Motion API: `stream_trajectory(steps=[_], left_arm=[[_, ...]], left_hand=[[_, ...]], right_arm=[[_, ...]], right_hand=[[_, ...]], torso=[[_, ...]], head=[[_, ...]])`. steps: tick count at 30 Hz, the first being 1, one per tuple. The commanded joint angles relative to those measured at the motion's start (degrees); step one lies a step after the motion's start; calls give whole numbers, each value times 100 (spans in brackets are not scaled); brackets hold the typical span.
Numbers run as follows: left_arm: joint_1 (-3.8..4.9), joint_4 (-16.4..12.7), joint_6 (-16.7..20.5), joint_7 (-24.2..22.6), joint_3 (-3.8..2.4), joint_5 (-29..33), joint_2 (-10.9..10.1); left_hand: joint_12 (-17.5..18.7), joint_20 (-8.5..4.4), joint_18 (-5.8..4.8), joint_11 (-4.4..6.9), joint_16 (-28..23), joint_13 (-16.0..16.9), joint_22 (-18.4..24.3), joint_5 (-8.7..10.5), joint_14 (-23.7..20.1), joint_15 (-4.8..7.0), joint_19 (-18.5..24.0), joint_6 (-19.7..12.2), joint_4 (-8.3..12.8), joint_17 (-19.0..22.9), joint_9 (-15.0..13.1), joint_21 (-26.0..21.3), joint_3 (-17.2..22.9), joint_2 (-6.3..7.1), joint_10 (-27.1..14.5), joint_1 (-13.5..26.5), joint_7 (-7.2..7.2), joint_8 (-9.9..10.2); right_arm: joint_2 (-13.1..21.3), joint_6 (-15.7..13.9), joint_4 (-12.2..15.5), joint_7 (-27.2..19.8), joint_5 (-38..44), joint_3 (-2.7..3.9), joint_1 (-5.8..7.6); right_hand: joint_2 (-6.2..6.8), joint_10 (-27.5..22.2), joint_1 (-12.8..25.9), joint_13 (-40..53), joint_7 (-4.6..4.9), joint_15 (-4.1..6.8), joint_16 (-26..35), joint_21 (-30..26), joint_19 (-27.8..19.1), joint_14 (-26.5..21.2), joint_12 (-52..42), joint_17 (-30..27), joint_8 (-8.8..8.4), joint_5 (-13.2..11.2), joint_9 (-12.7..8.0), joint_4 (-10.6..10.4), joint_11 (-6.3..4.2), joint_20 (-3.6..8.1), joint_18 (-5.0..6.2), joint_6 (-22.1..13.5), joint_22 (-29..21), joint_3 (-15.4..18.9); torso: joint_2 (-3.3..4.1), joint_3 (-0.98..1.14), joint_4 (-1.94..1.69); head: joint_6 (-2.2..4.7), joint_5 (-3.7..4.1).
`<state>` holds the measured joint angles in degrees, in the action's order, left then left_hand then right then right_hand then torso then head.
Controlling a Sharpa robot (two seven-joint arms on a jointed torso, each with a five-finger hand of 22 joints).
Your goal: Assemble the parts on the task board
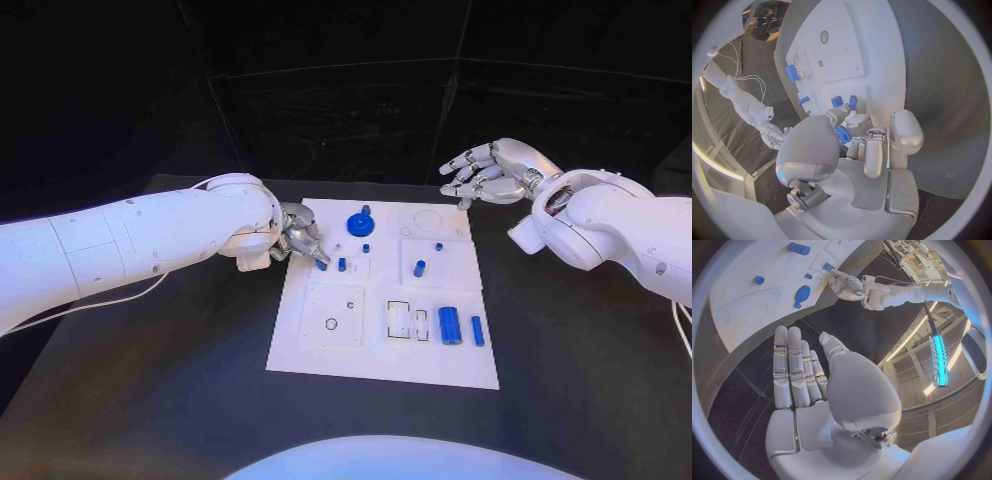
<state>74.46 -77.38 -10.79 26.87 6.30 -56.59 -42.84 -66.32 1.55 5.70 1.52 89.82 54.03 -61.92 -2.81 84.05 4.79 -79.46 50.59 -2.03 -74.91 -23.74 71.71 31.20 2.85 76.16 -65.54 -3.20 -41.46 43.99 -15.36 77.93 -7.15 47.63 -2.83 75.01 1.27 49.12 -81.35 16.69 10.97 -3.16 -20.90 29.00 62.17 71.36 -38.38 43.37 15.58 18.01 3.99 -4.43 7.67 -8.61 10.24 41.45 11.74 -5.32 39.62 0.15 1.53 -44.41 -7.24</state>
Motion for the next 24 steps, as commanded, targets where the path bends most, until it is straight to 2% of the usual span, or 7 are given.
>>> stream_trajectory(steps=[1,10,17,24], left_arm=[[-20,39,-182,82,19,-55,40],[-19,97,-312,99,19,-55,87],[-19,135,-321,102,20,-55,102],[-19,176,-256,99,20,-56,120]], left_hand=[[-21,-4,4,11,18,-9,-5,-30,595,6,-40,-7,685,-1509,10,27,772,45,33,150,61,-21],[-86,-42,-1,75,18,35,-48,-26,595,55,-59,149,465,-1509,-1,48,497,225,69,568,147,-145],[-80,-66,-8,100,18,1,-86,-26,595,79,-78,198,395,-1509,-22,71,349,244,68,661,176,-207],[-84,-83,-17,117,18,-18,-128,-26,595,94,-97,228,324,-1509,-46,97,184,249,75,736,196,-269]], right_arm=[[-9,16,-4,-64,-1,5,14],[-11,25,-11,-65,-1,5,14],[-18,31,-16,-67,-1,5,14],[-21,34,-19,-69,-1,5,14]], right_hand=[[4,-39,19,-6,166,0,37,-19,17,42,-38,-5,22,20,-5,-25,19,-26,14,-40,-6,-3],[4,-39,19,-6,166,0,37,-19,17,42,-38,-5,22,20,-5,-25,19,-26,14,-40,-6,-3],[6,-44,18,-12,167,-1,44,-23,16,42,-43,-12,26,26,-5,-25,20,-27,13,-42,-8,-3],[6,-44,18,-12,167,-1,44,-23,16,42,-43,-12,26,26,-5,-25,20,-27,13,-42,-8,-3]], torso=[[3,-1,5],[2,-4,4],[2,-4,-7],[3,-4,1]], head=[[-6,11],[-26,31],[-29,37],[-37,37]])
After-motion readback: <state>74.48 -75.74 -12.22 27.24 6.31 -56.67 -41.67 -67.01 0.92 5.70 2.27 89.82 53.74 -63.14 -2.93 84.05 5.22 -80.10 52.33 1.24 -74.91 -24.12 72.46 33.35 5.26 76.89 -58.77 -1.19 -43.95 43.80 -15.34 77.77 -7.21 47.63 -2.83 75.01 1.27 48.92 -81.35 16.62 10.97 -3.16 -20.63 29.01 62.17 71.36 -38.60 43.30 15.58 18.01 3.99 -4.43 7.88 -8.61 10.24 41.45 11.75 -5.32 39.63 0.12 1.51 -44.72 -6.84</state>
